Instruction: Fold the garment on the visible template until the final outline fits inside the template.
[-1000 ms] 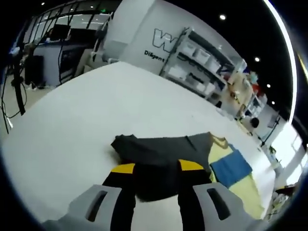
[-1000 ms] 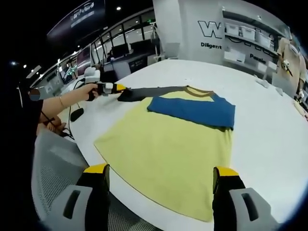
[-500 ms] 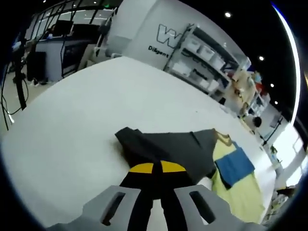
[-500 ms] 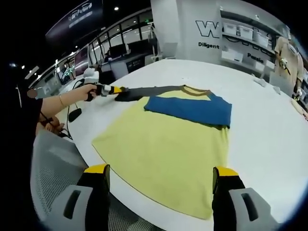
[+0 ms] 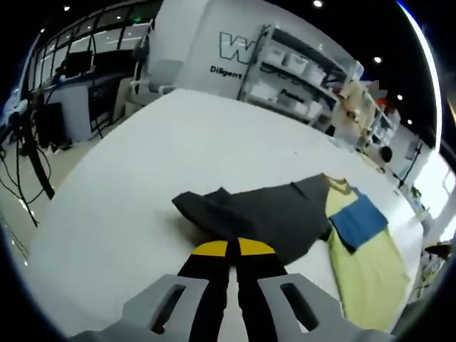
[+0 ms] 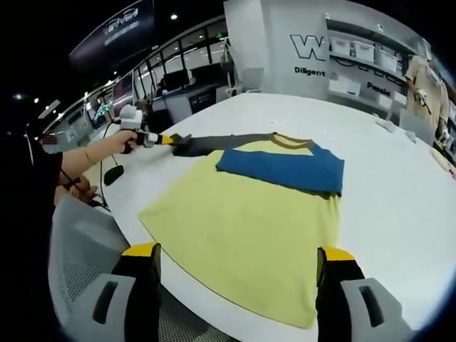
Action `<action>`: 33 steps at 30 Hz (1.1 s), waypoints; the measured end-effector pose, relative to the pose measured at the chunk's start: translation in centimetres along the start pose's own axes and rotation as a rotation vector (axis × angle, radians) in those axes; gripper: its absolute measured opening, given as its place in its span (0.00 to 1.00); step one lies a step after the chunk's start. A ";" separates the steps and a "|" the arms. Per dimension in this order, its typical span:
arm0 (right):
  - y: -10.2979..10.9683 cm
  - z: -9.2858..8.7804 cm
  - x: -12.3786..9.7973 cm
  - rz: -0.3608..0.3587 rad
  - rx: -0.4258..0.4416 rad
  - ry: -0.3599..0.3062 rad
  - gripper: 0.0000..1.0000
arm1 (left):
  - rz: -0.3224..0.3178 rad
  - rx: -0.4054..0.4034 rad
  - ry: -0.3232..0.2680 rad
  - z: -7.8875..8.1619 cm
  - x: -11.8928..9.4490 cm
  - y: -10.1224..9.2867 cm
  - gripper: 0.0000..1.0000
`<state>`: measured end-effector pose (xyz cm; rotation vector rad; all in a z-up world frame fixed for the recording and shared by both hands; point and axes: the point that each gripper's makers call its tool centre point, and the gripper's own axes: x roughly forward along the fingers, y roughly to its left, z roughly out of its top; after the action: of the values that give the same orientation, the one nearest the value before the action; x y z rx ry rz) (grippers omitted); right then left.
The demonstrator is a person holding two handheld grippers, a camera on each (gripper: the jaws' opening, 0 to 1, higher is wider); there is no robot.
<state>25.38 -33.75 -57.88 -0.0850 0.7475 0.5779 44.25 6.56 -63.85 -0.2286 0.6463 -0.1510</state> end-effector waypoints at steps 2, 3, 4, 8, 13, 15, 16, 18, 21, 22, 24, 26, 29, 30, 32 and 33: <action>0.0 0.0 0.0 -0.001 0.000 -0.002 0.89 | 0.006 0.020 0.009 -0.2 -0.4 0.6 0.00; 0.0 0.0 0.0 -0.003 0.002 -0.003 0.90 | 0.012 0.028 0.015 -0.3 -0.5 0.9 0.00; 0.0 -0.1 0.0 -0.002 0.005 0.000 0.90 | 0.020 0.046 0.025 -0.5 -0.8 1.4 0.00; 0.1 -0.3 0.0 0.005 0.010 0.001 0.90 | 0.058 0.094 0.049 -1.0 -1.6 3.0 0.00; 0.1 -0.3 0.0 0.009 0.010 0.000 0.91 | 0.083 0.093 0.068 -1.5 -2.1 4.7 0.00; 0.2 -0.3 -0.1 0.012 0.016 -0.003 0.93 | 0.095 0.111 0.080 -1.7 -2.2 5.4 0.00; 0.3 -0.2 -0.2 0.019 0.021 -0.006 0.94 | 0.103 0.118 0.092 -2.0 -2.2 5.8 0.00; 0.4 -0.1 -0.3 0.026 0.025 -0.012 0.95 | 0.111 0.128 0.106 -2.3 -2.2 6.3 0.00; 0.4 -0.1 -0.4 0.026 0.031 -0.017 0.96 | 0.126 0.133 0.125 -2.8 -2.4 7.2 0.00; 0.4 -0.2 -0.5 0.027 0.032 -0.016 0.97 | 0.128 0.132 0.127 -2.8 -2.4 7.4 0.00; 0.5 -0.4 -0.5 0.027 0.033 -0.010 0.97 | 0.127 0.137 0.134 -3.0 -2.4 7.7 0.00; 0.5 -0.5 -0.6 0.023 0.032 -0.006 0.98 | 0.123 0.143 0.137 -2.9 -2.5 7.8 0.00; 0.7 -0.5 -0.7 0.027 0.041 -0.010 0.99 | 0.125 0.160 0.150 -2.9 -2.6 7.9 0.00; 0.7 -0.5 -0.7 0.027 0.043 -0.011 0.99 | 0.130 0.165 0.155 -2.9 -2.7 8.1 0.00; 0.7 -0.5 -0.8 0.023 0.044 -0.012 0.99 | 0.136 0.189 0.167 -3.0 -2.8 8.5 0.00; 0.7 -0.5 -0.8 0.022 0.044 -0.012 0.99 | 0.142 0.197 0.175 -3.0 -3.0 8.7 0.00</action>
<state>24.22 -33.72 -57.63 -0.0327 0.7504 0.5817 40.69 15.06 -66.67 0.0216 0.8137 -0.0976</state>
